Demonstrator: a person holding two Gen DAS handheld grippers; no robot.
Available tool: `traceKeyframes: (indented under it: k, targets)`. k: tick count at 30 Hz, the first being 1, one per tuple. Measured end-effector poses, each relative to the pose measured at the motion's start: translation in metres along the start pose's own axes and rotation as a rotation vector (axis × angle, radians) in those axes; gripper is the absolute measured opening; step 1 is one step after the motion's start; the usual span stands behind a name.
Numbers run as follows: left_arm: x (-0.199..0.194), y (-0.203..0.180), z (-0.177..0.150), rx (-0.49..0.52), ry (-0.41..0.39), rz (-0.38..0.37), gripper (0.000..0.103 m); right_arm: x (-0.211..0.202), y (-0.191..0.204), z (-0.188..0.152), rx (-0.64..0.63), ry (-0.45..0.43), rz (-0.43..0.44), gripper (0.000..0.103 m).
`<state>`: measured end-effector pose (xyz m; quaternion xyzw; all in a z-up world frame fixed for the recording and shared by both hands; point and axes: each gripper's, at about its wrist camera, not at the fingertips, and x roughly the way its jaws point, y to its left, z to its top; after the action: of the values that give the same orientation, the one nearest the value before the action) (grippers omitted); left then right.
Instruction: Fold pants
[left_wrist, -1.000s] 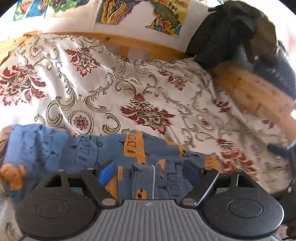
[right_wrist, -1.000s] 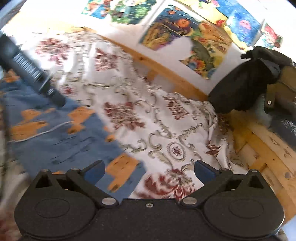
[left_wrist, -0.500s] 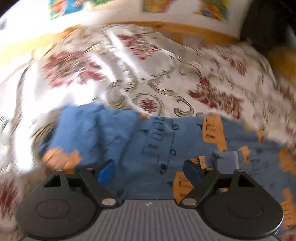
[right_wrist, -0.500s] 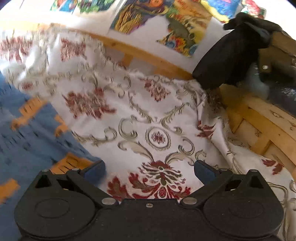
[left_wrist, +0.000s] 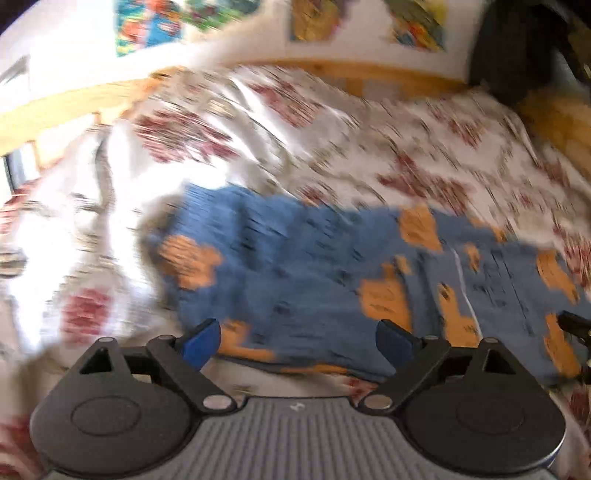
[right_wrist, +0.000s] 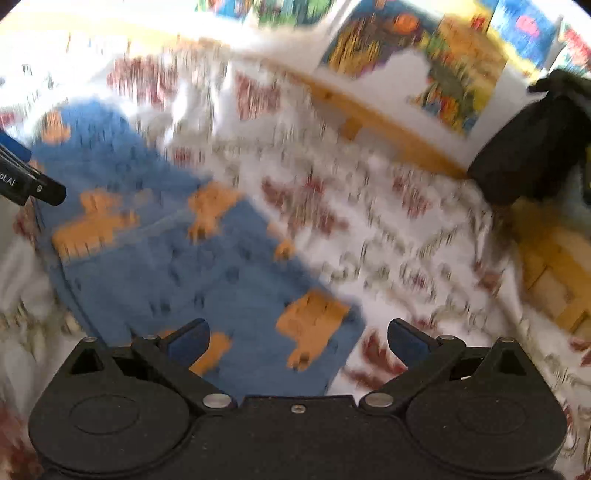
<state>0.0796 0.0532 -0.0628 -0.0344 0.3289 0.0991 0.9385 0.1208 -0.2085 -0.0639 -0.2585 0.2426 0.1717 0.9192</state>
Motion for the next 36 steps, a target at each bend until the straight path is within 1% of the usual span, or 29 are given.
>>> traceKeyframes:
  k: [1,3,6,7,8,10,12,13,15,19,23,26,32,35,36]
  targets:
    - [-0.005,0.009,0.002,-0.032,-0.020,0.005,0.097,-0.004,0.001,0.002,0.009,-0.027,0.007,0.102]
    - [-0.006,0.035,0.007,-0.111,-0.055,-0.002,0.097,-0.008,0.002,0.005,0.025,-0.069,0.056,0.102]
    - [0.007,0.072,0.020,-0.196,-0.076,-0.047,0.092,-0.010,0.010,0.010,0.016,-0.114,0.135,0.102]
    - [0.013,0.079,0.025,-0.193,-0.077,-0.068,0.092,-0.009,0.014,0.012,0.009,-0.123,0.148,0.102]
    - [0.019,0.082,0.031,-0.161,-0.078,-0.077,0.091,-0.009,0.018,0.014,0.003,-0.130,0.162,0.102]
    - [0.030,0.081,0.042,-0.070,-0.074,-0.072,0.091,-0.006,0.027,0.020,0.000,-0.139,0.179,0.102]
    - [0.039,0.080,0.049,-0.017,-0.053,-0.063,0.091,0.001,0.034,0.026,0.013,-0.132,0.189,0.102]
    - [0.044,0.082,0.052,-0.017,-0.036,-0.058,0.091,0.008,0.039,0.030,0.018,-0.123,0.194,0.102]
    - [0.051,0.087,0.054,-0.054,-0.017,-0.071,0.092,0.016,0.047,0.033,0.016,-0.107,0.200,0.102]
    - [0.051,0.096,0.052,-0.095,-0.013,-0.115,0.092,0.025,0.060,0.030,0.002,-0.097,0.220,0.102]
    - [0.048,0.094,0.053,-0.111,0.002,-0.113,0.090,0.028,0.059,0.028,0.015,-0.094,0.228,0.102]
    - [0.048,0.091,0.054,-0.119,0.013,-0.079,0.085,0.029,0.057,0.028,0.027,-0.090,0.223,0.102]
    - [0.046,0.090,0.055,-0.121,0.023,-0.044,0.076,0.029,0.057,0.027,0.032,-0.088,0.222,0.102]
    - [0.045,0.088,0.055,-0.111,0.026,-0.015,0.067,0.029,0.057,0.028,0.032,-0.087,0.223,0.102]
    - [0.045,0.086,0.056,-0.105,0.028,-0.002,0.062,0.029,0.057,0.028,0.033,-0.086,0.223,0.102]
